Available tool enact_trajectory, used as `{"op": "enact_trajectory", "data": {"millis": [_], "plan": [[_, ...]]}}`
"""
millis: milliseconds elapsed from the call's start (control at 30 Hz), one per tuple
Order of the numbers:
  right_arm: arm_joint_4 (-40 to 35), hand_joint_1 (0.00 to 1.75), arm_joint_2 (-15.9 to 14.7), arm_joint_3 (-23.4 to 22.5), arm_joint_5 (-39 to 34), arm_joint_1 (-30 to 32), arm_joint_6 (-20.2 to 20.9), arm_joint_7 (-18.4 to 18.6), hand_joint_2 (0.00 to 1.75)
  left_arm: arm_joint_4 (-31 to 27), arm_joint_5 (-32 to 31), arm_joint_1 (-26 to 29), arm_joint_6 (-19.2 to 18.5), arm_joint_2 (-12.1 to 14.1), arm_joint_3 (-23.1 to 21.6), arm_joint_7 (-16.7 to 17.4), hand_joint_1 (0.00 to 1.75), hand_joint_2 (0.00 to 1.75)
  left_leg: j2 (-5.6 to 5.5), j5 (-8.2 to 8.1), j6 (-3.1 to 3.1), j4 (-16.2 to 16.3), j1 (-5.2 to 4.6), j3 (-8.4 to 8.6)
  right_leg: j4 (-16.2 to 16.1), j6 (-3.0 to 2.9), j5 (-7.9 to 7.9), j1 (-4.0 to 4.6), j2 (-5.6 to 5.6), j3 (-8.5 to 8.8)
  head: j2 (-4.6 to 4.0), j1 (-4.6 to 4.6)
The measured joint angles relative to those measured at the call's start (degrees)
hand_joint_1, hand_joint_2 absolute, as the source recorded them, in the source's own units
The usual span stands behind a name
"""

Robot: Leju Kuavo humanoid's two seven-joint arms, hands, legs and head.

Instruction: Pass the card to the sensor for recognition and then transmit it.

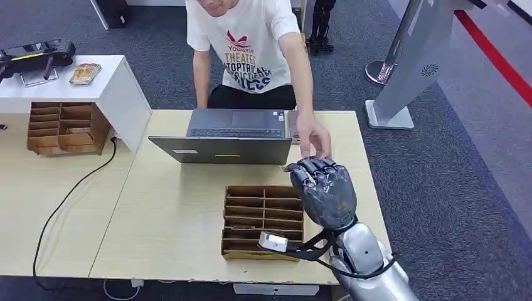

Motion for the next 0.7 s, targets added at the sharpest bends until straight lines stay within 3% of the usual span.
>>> {"op": "enact_trajectory", "data": {"millis": [233,467,567,633,700], "plan": [[-3.52,1.75,4.65,-6.71,-16.39,4.53,0.0,-6.02,1.75,0.0,0.29,0.05,0.37,-0.18,1.03,0.0,1.75,0.0,0.0,0.0,0.0,0.0,0.0,-0.04,0.0,0.0,0.0,0.0,0.0,-0.03,0.0,0.0],[-5.96,1.75,5.99,-10.14,-25.45,7.02,0.0,-6.49,1.75,0.0,0.37,0.11,0.61,-0.3,1.99,0.0,1.75,0.0,0.0,0.0,0.0,0.02,0.0,-0.06,0.0,0.02,0.02,0.0,0.0,-0.05,0.0,0.0],[-7.48,1.75,5.99,-10.97,-40.52,8.11,2.13,-6.97,1.75,0.0,0.66,0.18,0.79,-0.31,2.67,0.0,1.75,0.0,-0.01,0.0,0.0,0.02,0.0,-0.07,0.0,0.03,0.02,0.0,-0.01,-0.06,0.0,0.02],[-9.07,1.75,5.99,-12.54,-52.31,9.25,6.04,-8.23,1.75,0.0,0.7,0.21,0.88,-0.33,3.04,0.0,1.75,0.0,-0.01,0.0,0.0,0.02,0.0,-0.09,0.0,0.03,0.02,0.0,0.0,-0.07,0.0,0.02],[-10.21,1.75,5.99,-13.88,-58.76,10.43,9.19,-9.33,1.75,0.0,0.72,0.22,0.99,-0.37,3.45,0.0,1.75,0.0,-0.01,0.0,0.01,0.02,-0.01,-0.1,-0.01,0.04,0.03,0.0,0.0,-0.1,0.0,0.0]]}}
